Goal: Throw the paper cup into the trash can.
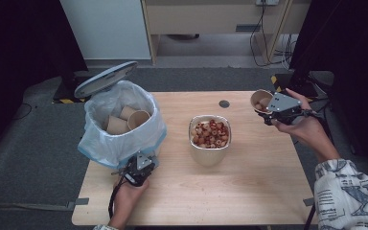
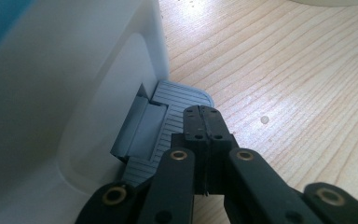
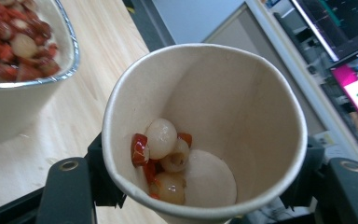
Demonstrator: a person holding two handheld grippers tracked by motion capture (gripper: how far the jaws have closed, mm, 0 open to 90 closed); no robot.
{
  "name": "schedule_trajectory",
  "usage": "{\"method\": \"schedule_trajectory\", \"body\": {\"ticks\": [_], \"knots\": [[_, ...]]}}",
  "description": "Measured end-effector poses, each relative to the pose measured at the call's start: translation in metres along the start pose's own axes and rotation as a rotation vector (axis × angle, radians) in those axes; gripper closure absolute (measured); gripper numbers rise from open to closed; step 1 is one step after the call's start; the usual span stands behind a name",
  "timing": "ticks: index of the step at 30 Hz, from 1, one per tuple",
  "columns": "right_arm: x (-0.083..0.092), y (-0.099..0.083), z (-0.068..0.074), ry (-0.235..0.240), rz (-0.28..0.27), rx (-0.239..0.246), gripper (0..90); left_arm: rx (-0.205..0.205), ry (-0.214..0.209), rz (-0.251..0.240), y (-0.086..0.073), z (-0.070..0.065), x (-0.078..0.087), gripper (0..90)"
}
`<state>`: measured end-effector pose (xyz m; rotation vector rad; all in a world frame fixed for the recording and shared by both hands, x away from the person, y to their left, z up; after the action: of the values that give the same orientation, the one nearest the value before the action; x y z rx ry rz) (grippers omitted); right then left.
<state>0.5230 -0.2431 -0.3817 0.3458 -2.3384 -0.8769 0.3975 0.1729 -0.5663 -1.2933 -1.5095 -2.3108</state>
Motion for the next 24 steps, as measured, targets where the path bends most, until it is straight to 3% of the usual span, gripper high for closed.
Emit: {"method": "schedule_trajectory", "body": {"ticks": [14,24], "knots": [[-0.002,0.006,-0.003,0.107,-0.1,-0.173,32.7,0.0,-0.001,0.0,0.0,0.0,0.0,89.8],[-0.004,0.007,-0.011,0.142,-0.144,-0.296,32.8,-0.001,-0.001,0.0,0.0,0.0,0.0,89.8]]}}
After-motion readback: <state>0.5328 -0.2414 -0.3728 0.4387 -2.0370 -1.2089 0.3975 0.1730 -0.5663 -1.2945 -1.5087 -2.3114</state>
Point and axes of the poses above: each handheld gripper's, and its own axes: x roughly backward along the jaws, y roughly out of its top, z roughly to its left, the point moved 7 cm from there along -x, roughly forward along the jaws, and after that the axes turned 3 degrees about -x, right-handed, at the moved point
